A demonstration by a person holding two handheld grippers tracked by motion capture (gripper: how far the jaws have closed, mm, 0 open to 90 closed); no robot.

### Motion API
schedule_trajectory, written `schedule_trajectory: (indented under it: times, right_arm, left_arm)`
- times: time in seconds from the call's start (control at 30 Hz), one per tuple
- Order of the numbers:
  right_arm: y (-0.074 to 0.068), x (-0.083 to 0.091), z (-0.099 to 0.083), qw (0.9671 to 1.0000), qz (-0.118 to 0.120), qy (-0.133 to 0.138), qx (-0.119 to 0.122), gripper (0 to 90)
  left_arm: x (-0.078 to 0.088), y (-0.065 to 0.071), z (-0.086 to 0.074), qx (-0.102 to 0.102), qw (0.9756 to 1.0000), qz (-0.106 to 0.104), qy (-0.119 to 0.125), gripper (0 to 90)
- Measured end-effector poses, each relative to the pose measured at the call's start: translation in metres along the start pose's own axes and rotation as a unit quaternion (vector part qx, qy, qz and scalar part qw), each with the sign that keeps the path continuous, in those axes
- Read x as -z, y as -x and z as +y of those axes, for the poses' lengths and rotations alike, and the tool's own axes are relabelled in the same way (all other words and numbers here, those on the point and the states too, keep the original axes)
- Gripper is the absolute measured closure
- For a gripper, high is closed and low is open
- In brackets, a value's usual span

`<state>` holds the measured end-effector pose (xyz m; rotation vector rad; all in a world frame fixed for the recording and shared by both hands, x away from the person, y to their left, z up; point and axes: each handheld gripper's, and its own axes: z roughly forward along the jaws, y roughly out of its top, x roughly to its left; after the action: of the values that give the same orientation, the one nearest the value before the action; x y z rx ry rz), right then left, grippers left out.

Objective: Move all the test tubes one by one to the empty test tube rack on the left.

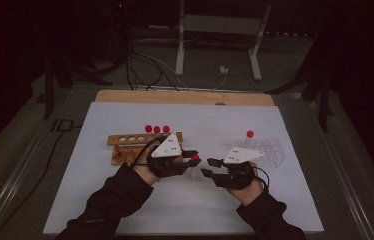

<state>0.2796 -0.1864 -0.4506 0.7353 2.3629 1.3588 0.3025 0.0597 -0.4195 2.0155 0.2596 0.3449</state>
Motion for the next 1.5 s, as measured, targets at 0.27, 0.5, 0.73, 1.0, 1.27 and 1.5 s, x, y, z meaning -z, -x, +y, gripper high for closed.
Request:
schedule_trajectory:
  times: [0.27,0.5,0.73,1.0,1.27,1.5]
  right_arm:
    - [0.002,0.002,0.001,0.9997,-0.008,0.014,-0.020,34.8]
    - [0.003,0.003,0.002,0.9987,-0.027,0.026,-0.033,20.3]
    - [0.003,0.005,0.002,0.9976,-0.041,0.036,-0.043,9.9]
    - [0.003,0.006,0.001,0.9983,-0.025,0.041,-0.033,1.4]
    - [0.005,0.010,0.001,0.9978,-0.025,0.048,-0.038,0.0]
    - [0.005,0.009,0.001,0.9979,-0.019,0.048,-0.037,0.0]
  left_arm:
    - [0.021,-0.007,0.003,0.000,0.9998,0.018,0.000,71.9]
    - [0.037,-0.014,0.004,0.005,0.9994,0.033,0.004,71.9]
    - [0.053,-0.022,0.005,0.008,0.9985,0.053,0.007,71.9]
    - [0.071,-0.034,0.009,0.013,0.9961,0.084,0.021,71.9]
    - [0.087,-0.045,0.008,0.022,0.9929,0.113,0.029,71.9]
    - [0.105,-0.058,0.005,0.039,0.9883,0.143,0.035,71.9]
